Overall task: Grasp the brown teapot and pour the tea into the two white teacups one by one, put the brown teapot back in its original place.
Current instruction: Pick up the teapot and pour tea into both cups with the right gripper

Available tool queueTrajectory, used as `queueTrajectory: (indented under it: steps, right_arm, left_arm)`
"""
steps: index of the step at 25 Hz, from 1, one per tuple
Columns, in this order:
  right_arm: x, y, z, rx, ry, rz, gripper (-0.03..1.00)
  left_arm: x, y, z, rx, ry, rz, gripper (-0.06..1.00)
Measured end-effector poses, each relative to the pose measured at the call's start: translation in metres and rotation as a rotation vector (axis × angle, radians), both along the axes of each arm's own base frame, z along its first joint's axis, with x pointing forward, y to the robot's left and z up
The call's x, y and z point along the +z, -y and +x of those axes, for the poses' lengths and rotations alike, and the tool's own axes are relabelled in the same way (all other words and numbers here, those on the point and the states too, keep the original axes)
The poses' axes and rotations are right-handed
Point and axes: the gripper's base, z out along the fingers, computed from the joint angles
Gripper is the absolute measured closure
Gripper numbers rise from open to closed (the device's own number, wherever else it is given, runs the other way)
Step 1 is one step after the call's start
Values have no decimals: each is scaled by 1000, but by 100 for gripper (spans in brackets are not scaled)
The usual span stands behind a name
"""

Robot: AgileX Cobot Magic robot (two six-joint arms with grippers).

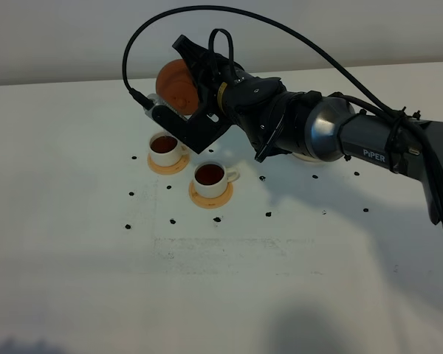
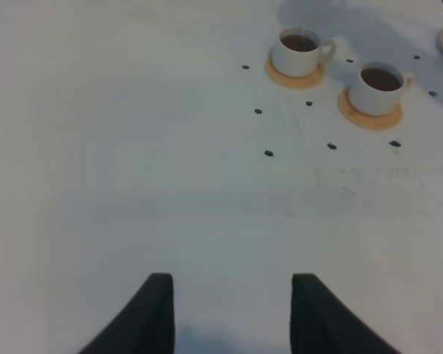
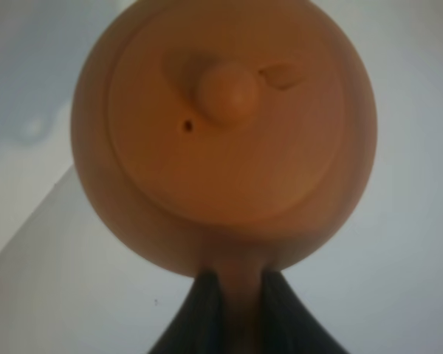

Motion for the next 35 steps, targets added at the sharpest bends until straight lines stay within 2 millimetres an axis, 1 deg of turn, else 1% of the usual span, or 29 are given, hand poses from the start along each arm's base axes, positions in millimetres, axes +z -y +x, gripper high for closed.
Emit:
queueTrajectory:
  steps: [8, 18, 24, 28, 31, 35]
  right_arm:
    - [0, 0, 0, -9, -8, 19, 88]
    - [-2, 1, -1, -136, -146, 261, 88]
    - [-4, 1, -1, -204, -225, 370, 88]
    - [-7, 2, -3, -279, -317, 472, 88]
    - [-8, 5, -3, -356, -415, 588, 88]
    - [7, 15, -2, -476, -551, 805, 88]
  left_arm:
    - [0, 0, 0, 0, 0, 0, 52]
    - [0, 0, 0, 0, 0, 0, 52]
    - [0, 0, 0, 0, 0, 0, 52]
    - [0, 0, 0, 0, 0, 0, 52]
    - [0, 0, 0, 0, 0, 0, 52]
    - [0, 0, 0, 0, 0, 0, 52]
